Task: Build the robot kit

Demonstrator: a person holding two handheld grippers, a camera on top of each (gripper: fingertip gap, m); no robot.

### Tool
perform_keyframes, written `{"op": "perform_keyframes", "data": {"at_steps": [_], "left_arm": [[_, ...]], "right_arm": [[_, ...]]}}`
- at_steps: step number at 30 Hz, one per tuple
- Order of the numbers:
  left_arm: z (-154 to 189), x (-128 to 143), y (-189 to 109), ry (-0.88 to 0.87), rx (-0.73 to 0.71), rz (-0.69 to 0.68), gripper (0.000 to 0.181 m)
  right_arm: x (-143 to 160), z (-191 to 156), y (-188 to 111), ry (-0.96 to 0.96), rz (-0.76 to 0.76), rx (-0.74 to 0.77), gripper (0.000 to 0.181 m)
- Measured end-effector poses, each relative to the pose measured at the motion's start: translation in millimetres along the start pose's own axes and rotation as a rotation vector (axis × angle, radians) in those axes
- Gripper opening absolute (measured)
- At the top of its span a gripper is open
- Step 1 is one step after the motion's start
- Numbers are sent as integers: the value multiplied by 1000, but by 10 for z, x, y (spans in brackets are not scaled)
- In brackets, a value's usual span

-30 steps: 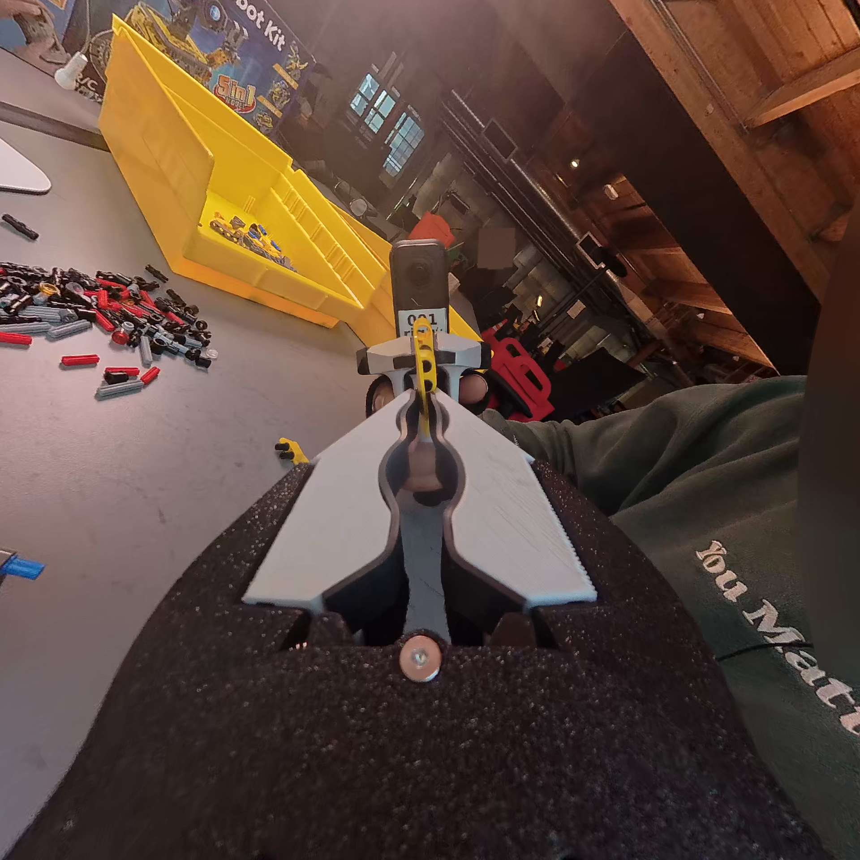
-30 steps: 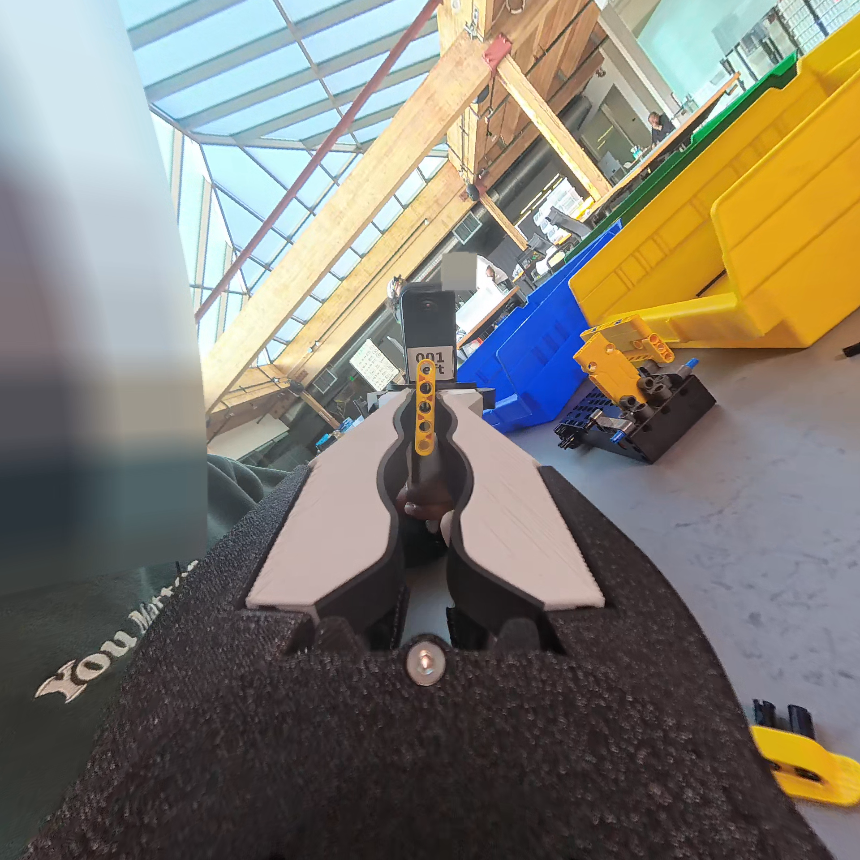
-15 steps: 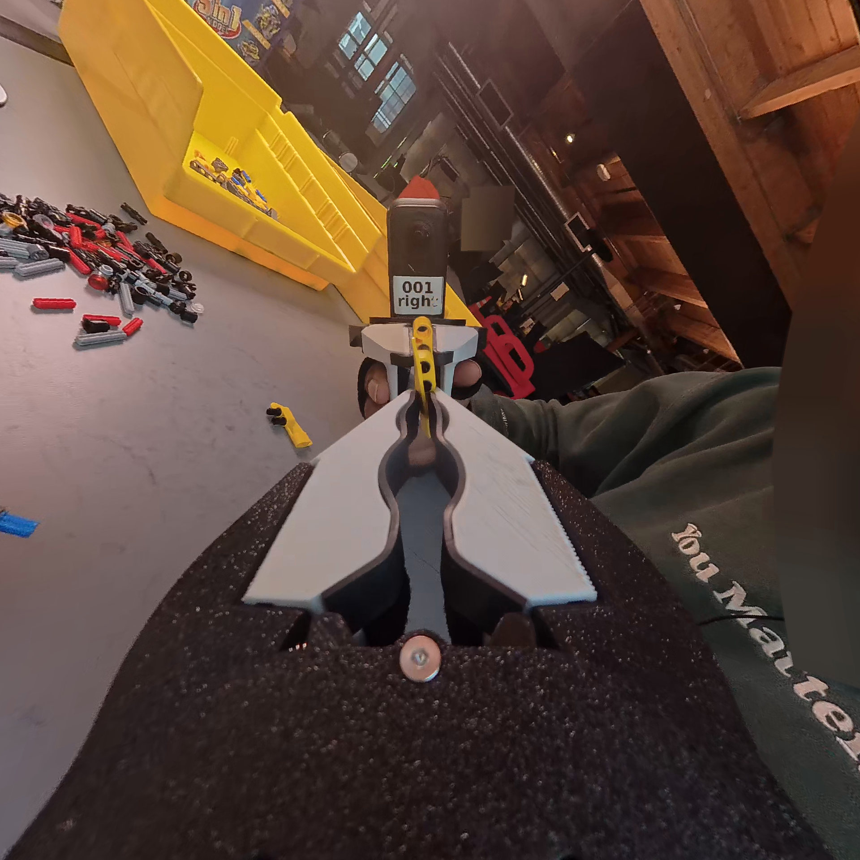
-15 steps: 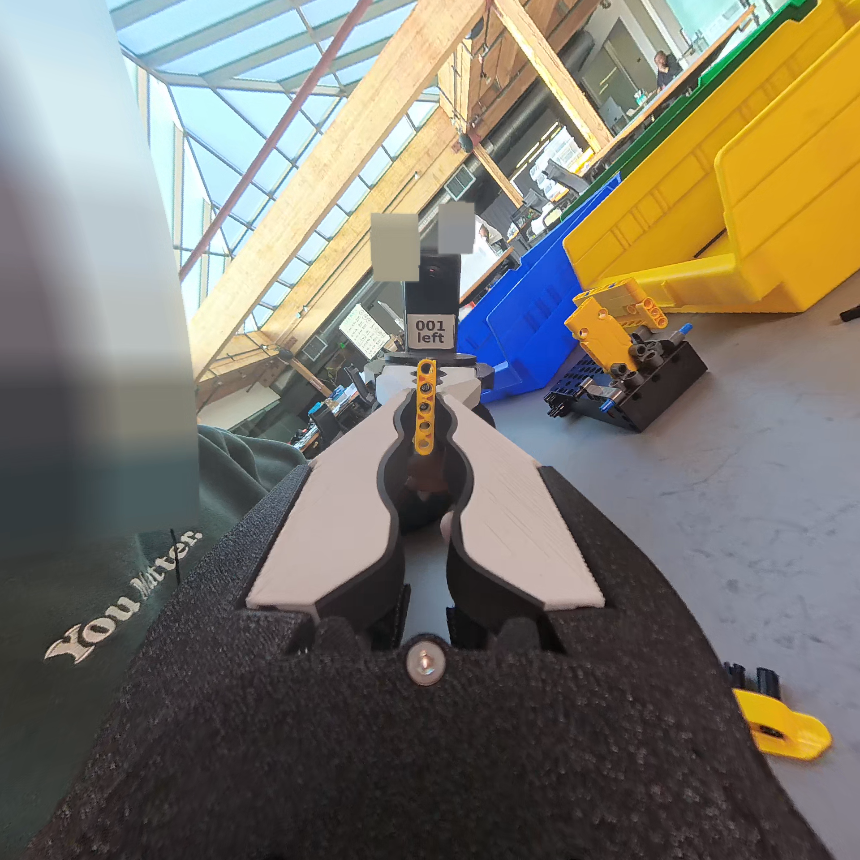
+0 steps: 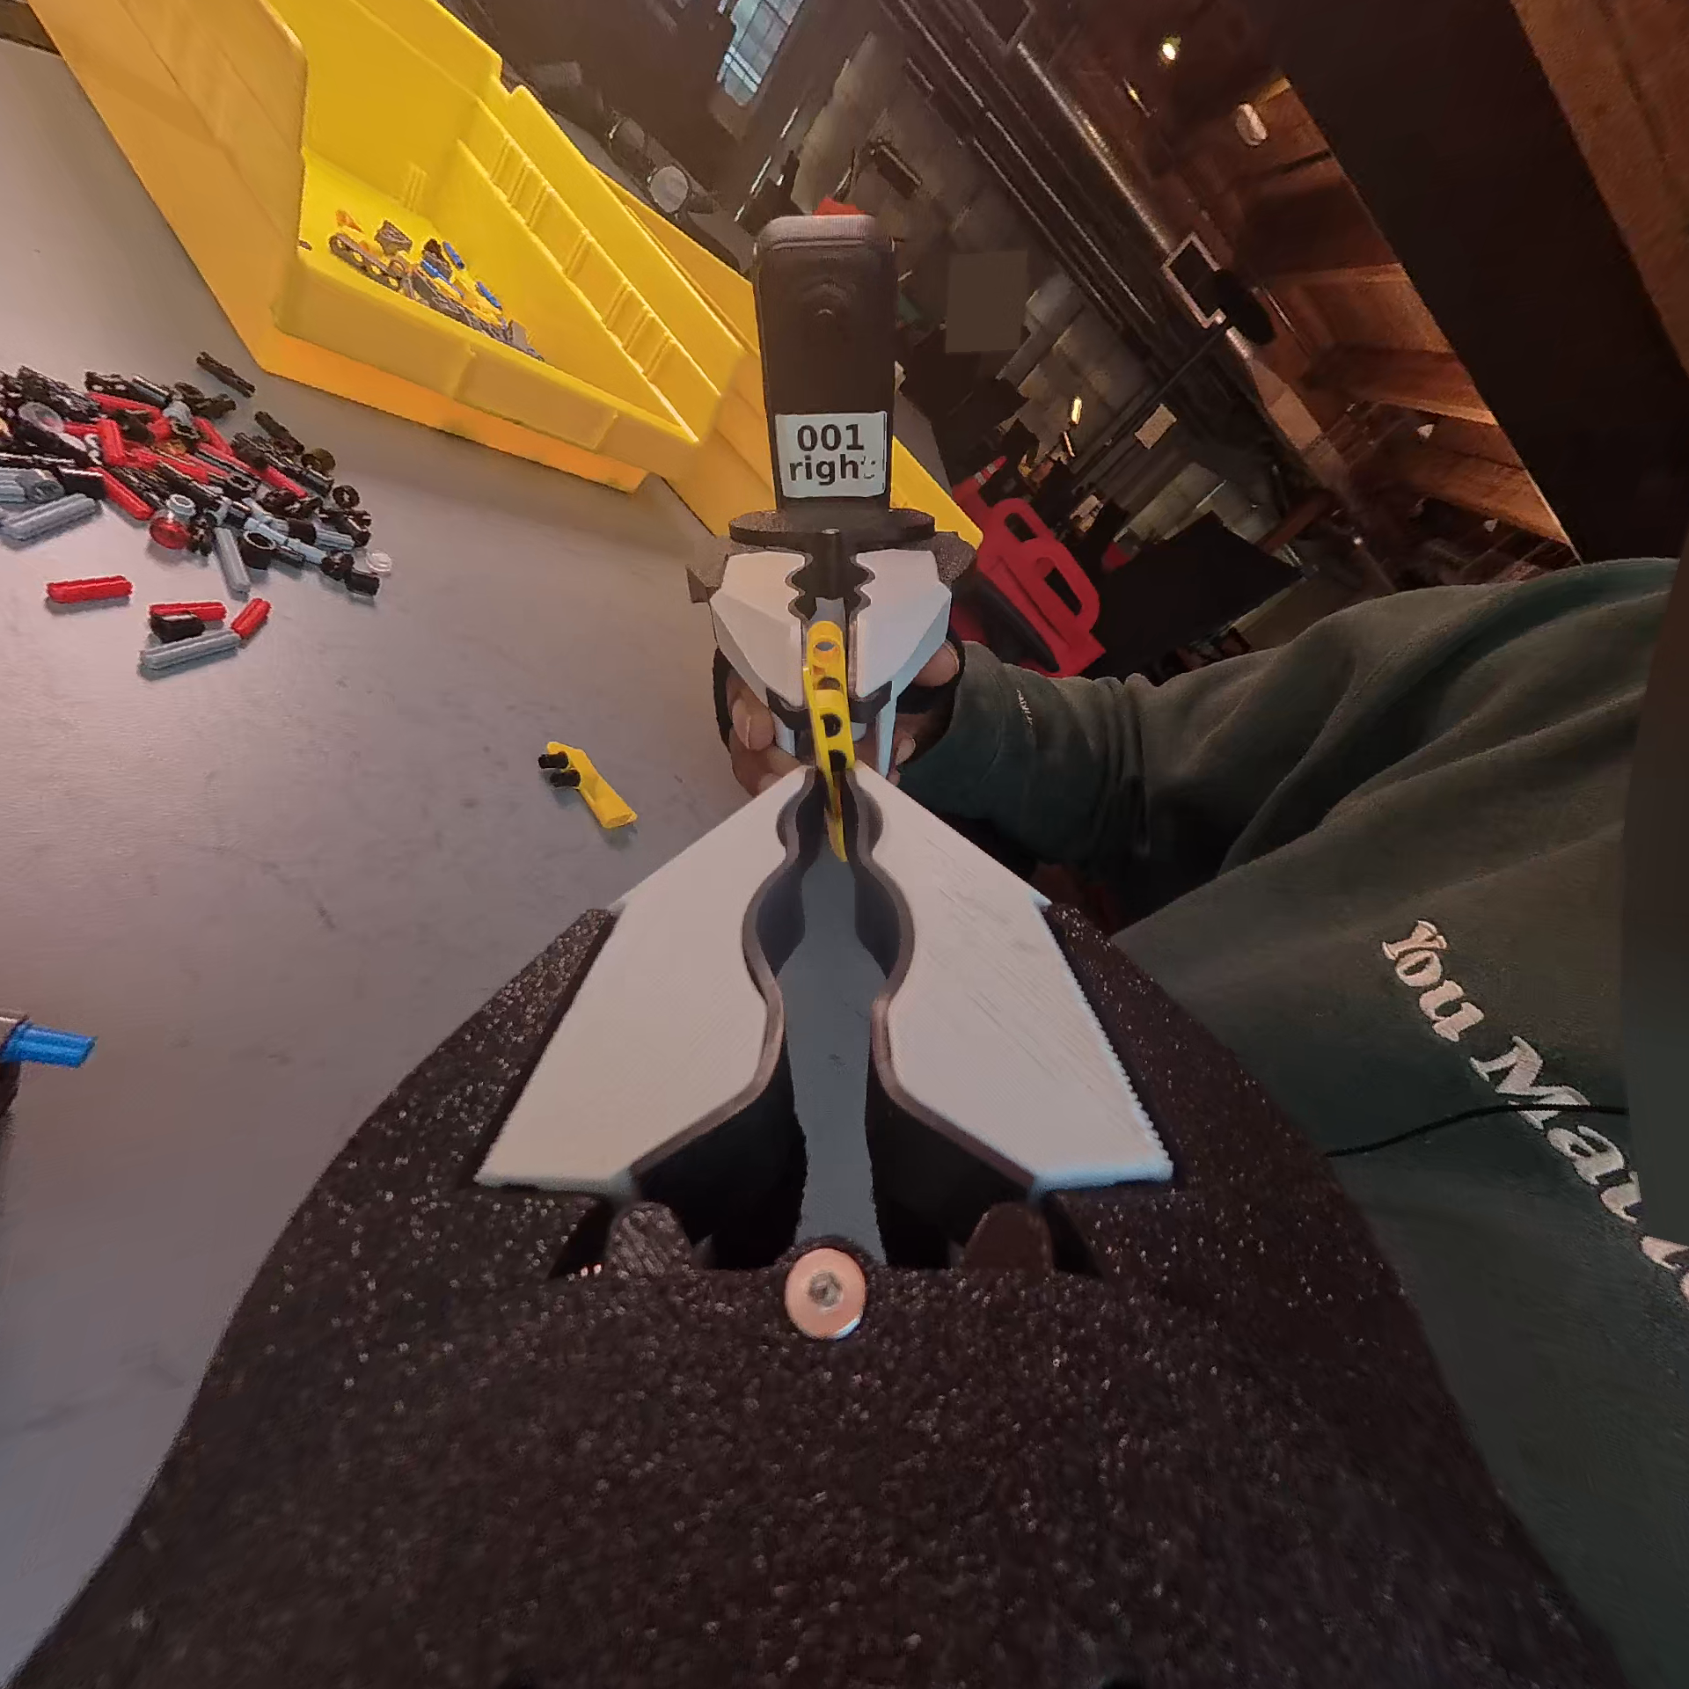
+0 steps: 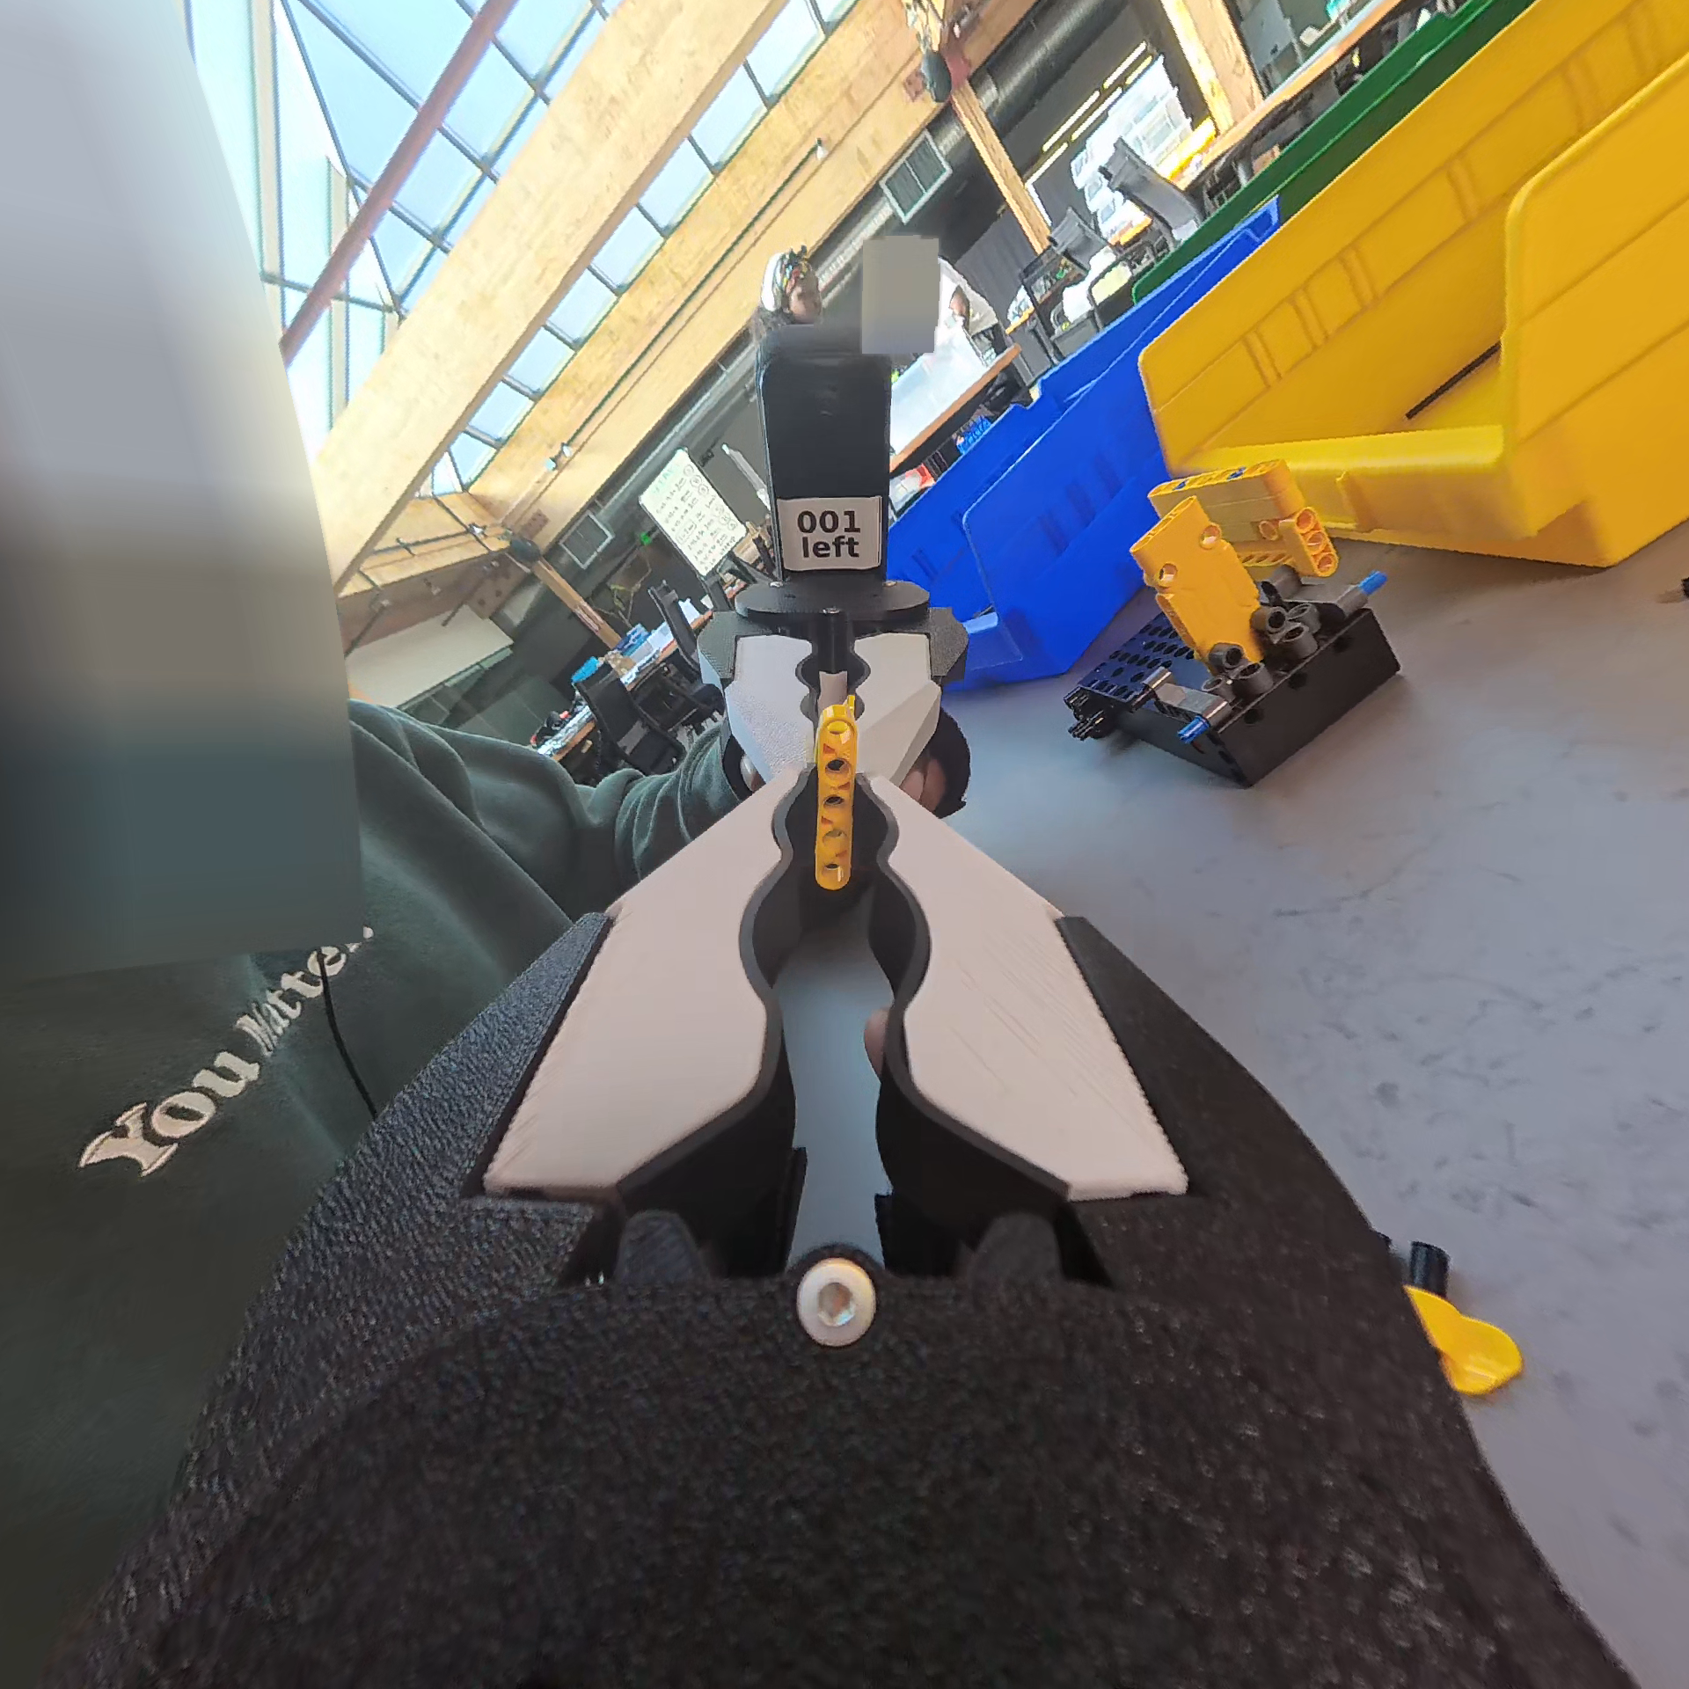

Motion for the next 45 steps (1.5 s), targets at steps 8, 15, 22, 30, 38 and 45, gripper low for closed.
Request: {"op": "perform_keyframes", "data": {"at_steps": [8,15,22,30,38,45], "left_arm": [[31,74,11,91,-34,-121,2],[138,149,19,241,-64,-248,2],[184,159,4,274,-72,-282,2],[204,191,7,313,-75,-312,2],[218,221,9,377,-150,-368,3],[209,200,30,324,-100,-314,2]], "right_arm": [[91,-15,-3,-23,-88,-24,6],[190,-80,8,-95,-167,-89,6],[216,-103,30,-122,-157,-121,6],[252,-128,39,-199,-182,-99,6],[278,-122,54,-224,-222,-87,6],[261,-155,72,-266,-189,-74,6]]}}
Point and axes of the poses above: each gripper's, where its closed fingertips meet, y out along the fingers, x out of its underside, z = x × y across the jaws, the point moved 6 cm from there along -y, back along the fingers
